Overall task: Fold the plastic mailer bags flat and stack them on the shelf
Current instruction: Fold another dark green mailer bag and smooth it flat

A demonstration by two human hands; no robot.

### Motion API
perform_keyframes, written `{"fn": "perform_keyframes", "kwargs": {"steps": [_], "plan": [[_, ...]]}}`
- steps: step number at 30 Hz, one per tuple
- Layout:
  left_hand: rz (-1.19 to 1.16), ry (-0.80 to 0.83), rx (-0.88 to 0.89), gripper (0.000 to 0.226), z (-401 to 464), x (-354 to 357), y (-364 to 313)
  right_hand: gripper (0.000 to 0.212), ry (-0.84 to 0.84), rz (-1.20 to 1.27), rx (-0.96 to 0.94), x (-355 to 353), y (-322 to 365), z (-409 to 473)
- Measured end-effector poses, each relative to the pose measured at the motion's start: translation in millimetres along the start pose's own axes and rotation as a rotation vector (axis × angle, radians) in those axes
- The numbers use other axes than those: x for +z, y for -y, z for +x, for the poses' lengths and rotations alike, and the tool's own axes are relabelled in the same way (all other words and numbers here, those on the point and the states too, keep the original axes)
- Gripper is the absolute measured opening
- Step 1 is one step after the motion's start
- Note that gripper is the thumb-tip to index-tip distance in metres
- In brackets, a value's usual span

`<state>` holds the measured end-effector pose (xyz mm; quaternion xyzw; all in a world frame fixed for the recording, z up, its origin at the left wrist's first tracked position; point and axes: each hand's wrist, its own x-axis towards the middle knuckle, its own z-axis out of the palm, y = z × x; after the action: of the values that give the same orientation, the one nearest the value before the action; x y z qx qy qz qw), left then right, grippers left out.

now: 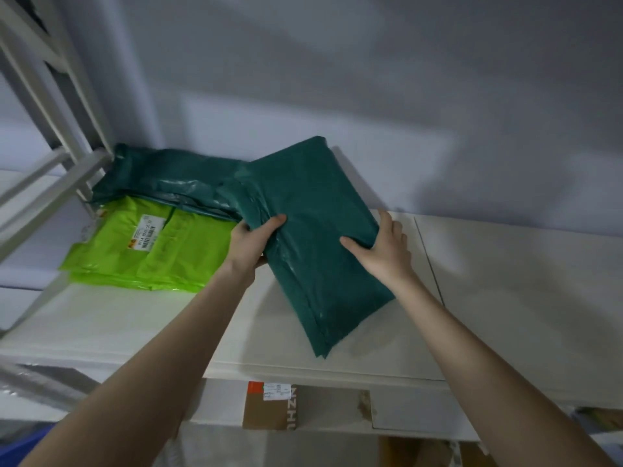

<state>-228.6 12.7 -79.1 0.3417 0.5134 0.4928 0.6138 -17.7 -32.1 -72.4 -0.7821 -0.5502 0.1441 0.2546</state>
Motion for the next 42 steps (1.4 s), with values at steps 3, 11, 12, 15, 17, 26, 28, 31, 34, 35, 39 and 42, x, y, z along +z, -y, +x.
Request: {"fn": "perform_keyframes", "kwargs": {"steps": [3, 11, 12, 15, 17, 26, 28, 31, 34, 35, 39, 42], "plan": [[-0.165, -0.078, 0.075, 0.043, 1, -9, -5, 0.1, -0.092, 0.008, 0.019, 8, 9, -1], [-0.456, -0.239, 0.113, 0.042, 1, -42, -30, 0.1, 0.017, 0.611, 0.254, 37, 63, -6], [-0.461, -0.245, 0.114, 0.044, 2, -48, -32, 0.094, 0.094, 0.701, 0.303, 43, 73, -8], [-0.471, -0.252, 0.127, 0.047, 4, -71, -39, 0.077, 0.295, 0.956, 0.366, 63, 105, -17], [-0.457, -0.269, 0.134, 0.048, 3, -90, -43, 0.064, 0.261, 1.107, 0.325, 77, 123, -22], [-0.238, -0.386, 0.035, 0.035, -8, -181, -39, 0.052, 0.107, 0.997, 0.189, 144, 174, -41], [-0.087, -0.35, -0.062, 0.034, -8, -198, -39, 0.054, 0.075, 0.914, 0.184, 156, 177, -44], [0.242, -0.296, -0.118, 0.041, -9, -223, -42, 0.059, 0.064, 0.779, 0.156, 167, 178, -45], [0.538, -0.232, -0.111, 0.061, -14, -239, -48, 0.07, 0.022, 0.587, 0.154, 166, 182, -47], [0.628, -0.217, -0.09, 0.063, -17, -242, -51, 0.08, -0.021, 0.481, 0.16, 163, 184, -49], [0.924, -0.28, 0.205, 0.056, -21, -236, -70, 0.098, -0.244, 0.063, 0.023, 147, 201, -56], [1.014, -0.316, 0.529, 0.036, -3, -223, -79, 0.088, -0.286, -0.06, -0.24, 150, 218, -55]]}}
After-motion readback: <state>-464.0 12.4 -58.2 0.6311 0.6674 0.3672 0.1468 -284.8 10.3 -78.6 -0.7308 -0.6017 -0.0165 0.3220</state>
